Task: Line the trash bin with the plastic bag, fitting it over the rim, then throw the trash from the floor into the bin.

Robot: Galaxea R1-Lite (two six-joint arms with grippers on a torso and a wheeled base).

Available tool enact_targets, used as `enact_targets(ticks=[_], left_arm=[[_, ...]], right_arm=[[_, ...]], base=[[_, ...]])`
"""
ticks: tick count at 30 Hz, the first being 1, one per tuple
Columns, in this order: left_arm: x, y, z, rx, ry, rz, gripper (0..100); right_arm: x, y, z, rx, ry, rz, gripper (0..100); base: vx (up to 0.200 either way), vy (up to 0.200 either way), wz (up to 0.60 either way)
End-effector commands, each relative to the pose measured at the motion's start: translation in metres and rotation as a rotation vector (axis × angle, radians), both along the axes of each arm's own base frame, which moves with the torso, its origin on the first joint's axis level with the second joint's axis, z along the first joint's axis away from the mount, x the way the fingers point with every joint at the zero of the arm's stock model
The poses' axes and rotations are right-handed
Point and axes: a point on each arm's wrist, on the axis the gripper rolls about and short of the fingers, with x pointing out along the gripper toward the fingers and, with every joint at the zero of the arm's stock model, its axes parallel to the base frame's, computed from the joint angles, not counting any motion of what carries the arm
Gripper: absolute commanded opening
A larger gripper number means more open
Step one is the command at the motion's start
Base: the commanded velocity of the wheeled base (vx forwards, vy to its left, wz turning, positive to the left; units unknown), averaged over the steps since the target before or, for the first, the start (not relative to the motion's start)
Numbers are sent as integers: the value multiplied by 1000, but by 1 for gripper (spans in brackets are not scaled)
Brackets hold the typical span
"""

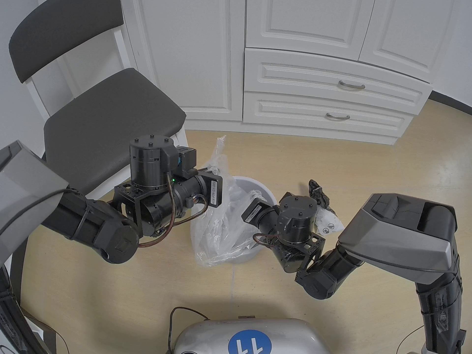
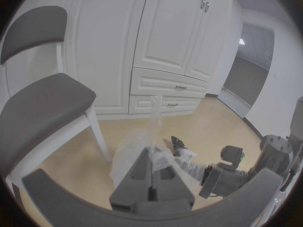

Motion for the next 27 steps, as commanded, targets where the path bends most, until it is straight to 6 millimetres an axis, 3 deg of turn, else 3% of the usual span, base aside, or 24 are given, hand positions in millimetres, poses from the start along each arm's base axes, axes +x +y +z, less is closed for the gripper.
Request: enact_targets(ticks=[1, 11, 18, 22, 27], left_arm=[[2, 3, 6, -13, -17, 8, 0], [13, -6, -11, -5, 12, 5, 0], [-5, -31, -25, -10, 56, -59, 0], [-13, -45, -43, 17, 92, -98, 0], [-8, -54, -65, 32, 108, -104, 0]], right_arm=[[4, -4, 13, 20, -29, -16, 0], [23, -19, 8, 10, -32, -64, 0], [25, -23, 8, 2, -32, -69, 0], [25, -23, 8, 1, -33, -69, 0], [26, -24, 8, -8, -37, -72, 0]], base=[[0, 0, 0], [0, 0, 0], [0, 0, 0], [0, 0, 0], [0, 0, 0]])
